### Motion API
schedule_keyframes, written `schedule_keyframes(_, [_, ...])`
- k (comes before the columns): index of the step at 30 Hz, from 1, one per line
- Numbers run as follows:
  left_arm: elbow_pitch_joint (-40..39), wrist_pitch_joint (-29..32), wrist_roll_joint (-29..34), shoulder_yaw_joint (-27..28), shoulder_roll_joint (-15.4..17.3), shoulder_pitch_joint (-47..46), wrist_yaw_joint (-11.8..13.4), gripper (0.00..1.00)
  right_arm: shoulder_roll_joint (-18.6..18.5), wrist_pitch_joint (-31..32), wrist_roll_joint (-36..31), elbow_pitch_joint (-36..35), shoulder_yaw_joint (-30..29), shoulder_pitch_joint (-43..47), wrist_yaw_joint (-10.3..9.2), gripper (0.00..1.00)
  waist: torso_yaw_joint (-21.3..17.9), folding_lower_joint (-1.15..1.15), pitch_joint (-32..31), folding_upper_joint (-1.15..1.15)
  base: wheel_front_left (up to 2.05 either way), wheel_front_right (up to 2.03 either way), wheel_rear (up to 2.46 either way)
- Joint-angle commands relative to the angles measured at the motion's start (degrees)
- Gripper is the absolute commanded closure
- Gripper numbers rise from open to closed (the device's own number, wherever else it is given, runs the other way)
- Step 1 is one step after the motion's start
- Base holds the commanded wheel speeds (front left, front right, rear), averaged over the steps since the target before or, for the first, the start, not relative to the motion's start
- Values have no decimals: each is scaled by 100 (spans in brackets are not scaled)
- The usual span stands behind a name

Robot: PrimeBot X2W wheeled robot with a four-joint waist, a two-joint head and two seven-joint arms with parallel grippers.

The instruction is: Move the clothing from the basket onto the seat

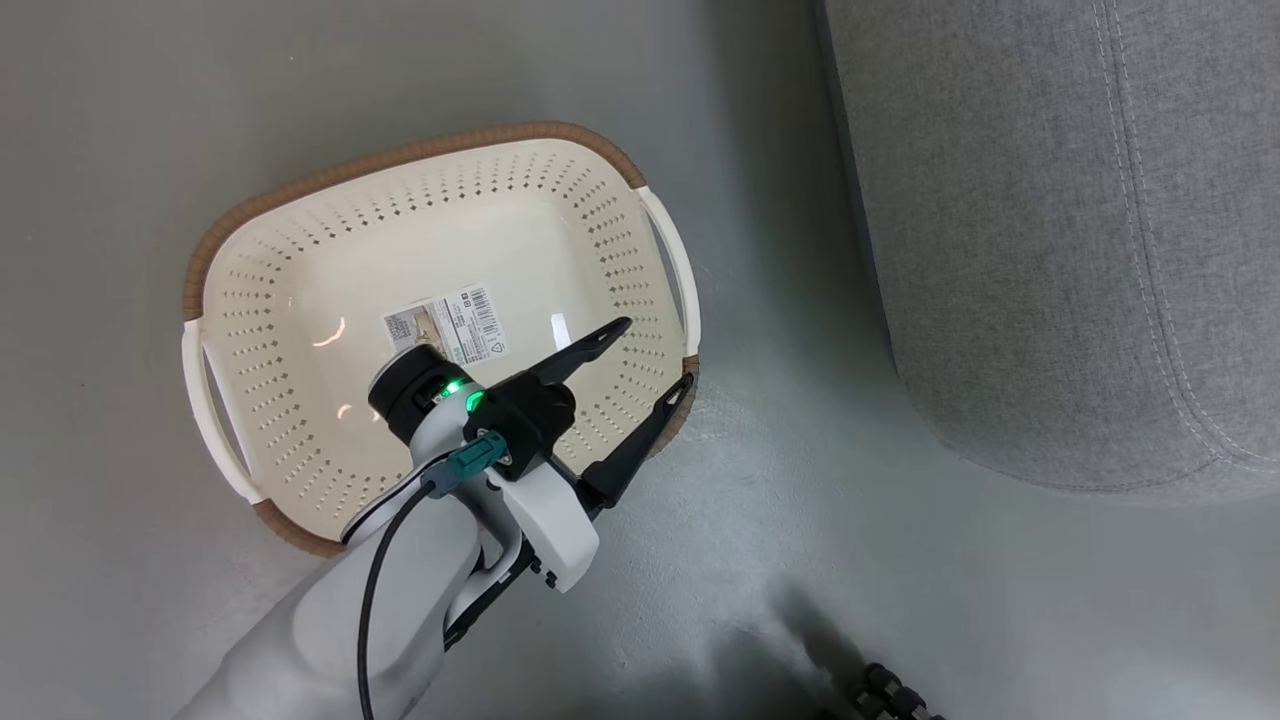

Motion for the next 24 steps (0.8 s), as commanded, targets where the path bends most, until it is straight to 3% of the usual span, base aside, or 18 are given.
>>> schedule_keyframes(1, [-61,-24,-41,117,-26,38,-38,0,-71,-54,225,56,105,368,7,100,58,0,-66,0,0,0,0])
schedule_keyframes(5, [-39,-26,-82,226,-81,48,-38,0,151,-138,666,253,524,936,7,100,137,0,-217,0,0,0,0])
schedule_keyframes(6, [-43,-27,-79,258,-89,57,-39,0,197,-153,754,259,640,1097,7,81,153,0,-263,0,0,0,0])
schedule_keyframes(7, [-46,-27,-82,291,-100,72,-39,0,242,-169,868,235,715,1253,7,53,167,0,-306,0,0,0,0])
schedule_keyframes(8, [-54,-27,-77,324,-111,88,-39,0,294,-180,960,207,833,1418,7,4,183,0,-356,0,0,0,0])
schedule_keyframes(9, [-55,-27,-75,349,-122,111,-39,0,330,-187,1038,174,945,1582,7,0,195,0,-406,0,0,0,0])
schedule_keyframes(16, [-88,-27,-71,457,-274,295,-40,0,390,-203,1632,-546,1472,2661,7,0,323,0,-774,0,0,0,0])
schedule_keyframes(24, [-72,-28,-73,678,-407,540,-41,0,564,-204,1837,-1247,1831,3627,7,0,489,0,-1261,0,0,0,0])
